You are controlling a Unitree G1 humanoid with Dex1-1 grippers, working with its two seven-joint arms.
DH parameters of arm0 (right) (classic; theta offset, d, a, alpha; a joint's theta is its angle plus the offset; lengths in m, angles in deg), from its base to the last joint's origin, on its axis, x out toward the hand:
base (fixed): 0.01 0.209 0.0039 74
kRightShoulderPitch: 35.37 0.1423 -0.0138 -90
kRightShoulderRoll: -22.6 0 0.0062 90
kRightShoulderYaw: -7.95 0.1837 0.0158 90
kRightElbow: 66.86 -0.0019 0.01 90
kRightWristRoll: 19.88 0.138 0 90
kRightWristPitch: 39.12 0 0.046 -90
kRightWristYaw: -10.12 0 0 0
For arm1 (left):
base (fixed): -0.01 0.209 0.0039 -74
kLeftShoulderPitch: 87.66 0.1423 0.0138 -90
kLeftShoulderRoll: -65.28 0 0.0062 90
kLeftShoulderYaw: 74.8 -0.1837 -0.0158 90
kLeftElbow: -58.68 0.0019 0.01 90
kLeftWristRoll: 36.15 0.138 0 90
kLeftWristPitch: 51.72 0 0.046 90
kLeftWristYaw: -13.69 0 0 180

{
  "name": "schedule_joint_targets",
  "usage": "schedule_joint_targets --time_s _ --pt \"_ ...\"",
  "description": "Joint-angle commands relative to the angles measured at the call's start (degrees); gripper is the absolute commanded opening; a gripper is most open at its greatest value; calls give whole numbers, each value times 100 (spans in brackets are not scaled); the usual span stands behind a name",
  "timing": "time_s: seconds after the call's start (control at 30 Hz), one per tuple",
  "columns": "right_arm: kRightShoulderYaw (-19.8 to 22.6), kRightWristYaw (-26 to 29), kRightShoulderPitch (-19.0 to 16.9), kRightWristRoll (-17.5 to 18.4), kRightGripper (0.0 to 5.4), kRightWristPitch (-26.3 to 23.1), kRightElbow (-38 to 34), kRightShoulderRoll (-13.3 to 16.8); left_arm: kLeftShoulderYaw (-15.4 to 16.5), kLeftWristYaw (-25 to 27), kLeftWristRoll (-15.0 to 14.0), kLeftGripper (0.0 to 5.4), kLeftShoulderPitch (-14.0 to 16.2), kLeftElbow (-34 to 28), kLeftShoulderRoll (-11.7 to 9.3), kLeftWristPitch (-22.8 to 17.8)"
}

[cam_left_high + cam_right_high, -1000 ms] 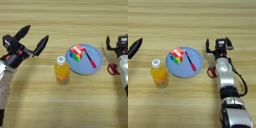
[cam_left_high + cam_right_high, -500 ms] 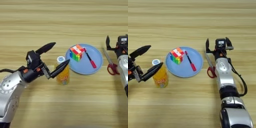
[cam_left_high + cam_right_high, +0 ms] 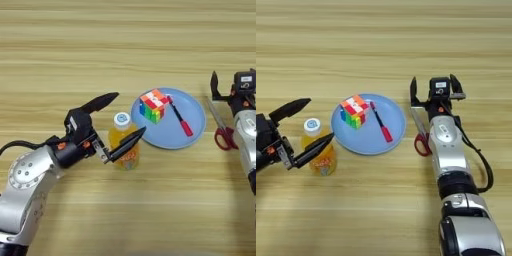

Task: Move the objects on the table

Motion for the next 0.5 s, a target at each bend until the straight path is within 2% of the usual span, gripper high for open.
schedule_joint_targets --time_s 0.03,0.5 --pt "-29 -3 100 -13 537 59 -40 -46 -125 -101 349 540 -172 482 109 137" --pt "-32 -7 93 -7 537 59 -66 -77 -461 -105 712 540 -132 874 278 282"
